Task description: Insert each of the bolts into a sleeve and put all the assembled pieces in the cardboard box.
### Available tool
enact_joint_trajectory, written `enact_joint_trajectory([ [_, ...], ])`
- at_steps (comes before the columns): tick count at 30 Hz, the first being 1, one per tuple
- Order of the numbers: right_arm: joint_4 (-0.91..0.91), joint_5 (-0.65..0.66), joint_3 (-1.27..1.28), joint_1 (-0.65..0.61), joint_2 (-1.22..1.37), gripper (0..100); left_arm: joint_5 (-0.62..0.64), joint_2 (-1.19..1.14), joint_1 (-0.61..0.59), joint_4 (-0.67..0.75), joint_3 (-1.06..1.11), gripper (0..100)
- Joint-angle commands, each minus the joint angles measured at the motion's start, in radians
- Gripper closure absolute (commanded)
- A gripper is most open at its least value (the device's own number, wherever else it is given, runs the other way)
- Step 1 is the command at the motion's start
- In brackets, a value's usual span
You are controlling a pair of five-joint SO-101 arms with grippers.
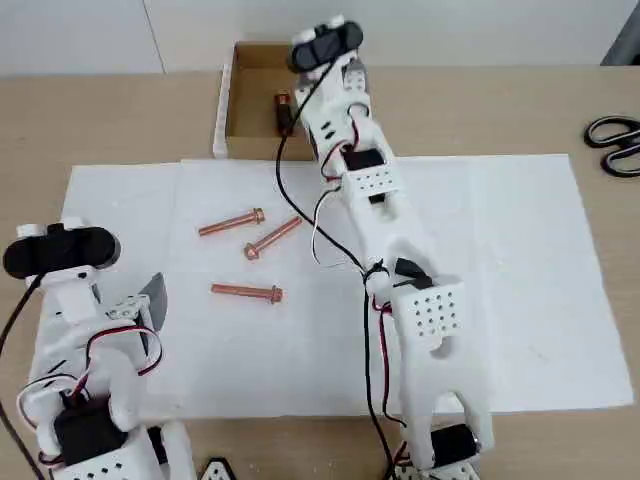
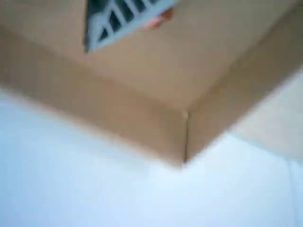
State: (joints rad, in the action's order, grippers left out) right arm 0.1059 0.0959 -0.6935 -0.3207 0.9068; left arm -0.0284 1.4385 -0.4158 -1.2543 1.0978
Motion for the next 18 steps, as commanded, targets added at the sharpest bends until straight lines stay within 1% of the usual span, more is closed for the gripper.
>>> enact_joint_trajectory([
  [1,0.119,0.008,-0.058,0.031,-0.177,74.9,-0.006,0.009,-0.002,-0.002,-0.004,72],
  [4,0.275,0.006,-0.058,0.064,-0.277,74.9,-0.006,0.005,-0.002,-0.002,-0.004,72],
  [10,0.651,0.006,-0.058,0.127,-0.512,75.0,-0.006,0.003,-0.002,-0.002,-0.004,72],
  [18,1.23,0.012,-0.058,0.194,-0.743,75.0,-0.006,0.003,0.0,-0.002,-0.004,72],
])
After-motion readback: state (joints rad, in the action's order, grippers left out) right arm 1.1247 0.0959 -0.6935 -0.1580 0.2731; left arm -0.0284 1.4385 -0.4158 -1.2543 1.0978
